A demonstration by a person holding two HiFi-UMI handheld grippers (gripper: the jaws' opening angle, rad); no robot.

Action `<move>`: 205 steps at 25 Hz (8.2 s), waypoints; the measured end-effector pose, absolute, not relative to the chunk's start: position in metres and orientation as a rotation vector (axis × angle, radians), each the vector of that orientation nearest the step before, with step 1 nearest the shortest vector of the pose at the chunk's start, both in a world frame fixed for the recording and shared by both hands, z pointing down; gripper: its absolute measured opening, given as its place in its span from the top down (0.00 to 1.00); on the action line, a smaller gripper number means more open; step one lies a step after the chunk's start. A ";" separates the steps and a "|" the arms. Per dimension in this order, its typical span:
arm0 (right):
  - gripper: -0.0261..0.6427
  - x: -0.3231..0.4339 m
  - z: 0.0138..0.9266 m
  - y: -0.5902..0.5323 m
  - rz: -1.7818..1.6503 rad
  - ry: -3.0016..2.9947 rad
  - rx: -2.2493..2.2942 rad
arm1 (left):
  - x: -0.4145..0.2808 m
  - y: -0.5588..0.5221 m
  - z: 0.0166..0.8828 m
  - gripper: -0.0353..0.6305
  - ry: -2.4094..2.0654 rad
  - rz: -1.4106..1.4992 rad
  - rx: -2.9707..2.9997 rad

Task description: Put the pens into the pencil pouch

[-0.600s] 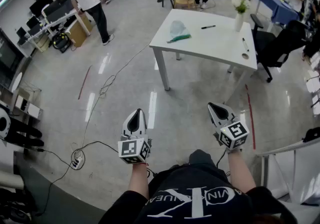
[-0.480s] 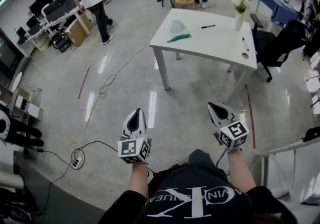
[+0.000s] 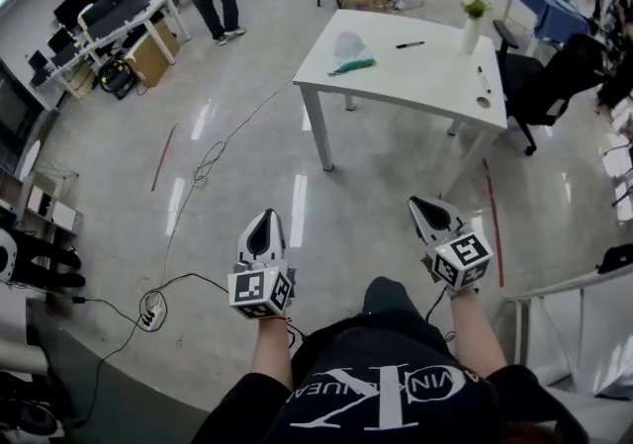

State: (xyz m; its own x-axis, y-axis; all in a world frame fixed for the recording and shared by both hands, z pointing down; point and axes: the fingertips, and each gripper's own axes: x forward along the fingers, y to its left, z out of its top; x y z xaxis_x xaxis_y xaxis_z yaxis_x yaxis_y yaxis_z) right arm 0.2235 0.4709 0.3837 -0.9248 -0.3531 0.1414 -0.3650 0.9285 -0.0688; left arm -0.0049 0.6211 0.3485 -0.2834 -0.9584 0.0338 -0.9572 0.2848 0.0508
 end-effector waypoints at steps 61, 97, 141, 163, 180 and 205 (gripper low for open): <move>0.69 0.061 0.421 0.125 0.459 -2.860 0.657 | -0.165 0.229 0.369 0.79 -2.165 0.025 2.025; 0.69 -0.019 0.453 -0.009 0.648 -2.625 1.107 | -0.177 -0.006 0.487 0.61 -1.162 0.707 2.454; 0.70 -0.020 0.522 -0.254 0.883 -1.977 1.608 | -0.205 -0.124 0.482 0.88 -1.302 0.462 2.267; 0.87 -0.020 0.529 -0.229 0.728 -2.128 1.303 | -0.199 -0.120 0.480 0.87 -1.322 0.413 2.222; 0.87 -0.074 0.477 -0.098 0.734 -2.406 0.610 | -0.200 -0.132 0.470 0.88 -1.393 0.389 2.227; 0.87 -0.097 0.491 -0.092 0.652 -2.281 0.431 | -0.164 -0.121 0.458 0.88 -1.237 0.388 2.394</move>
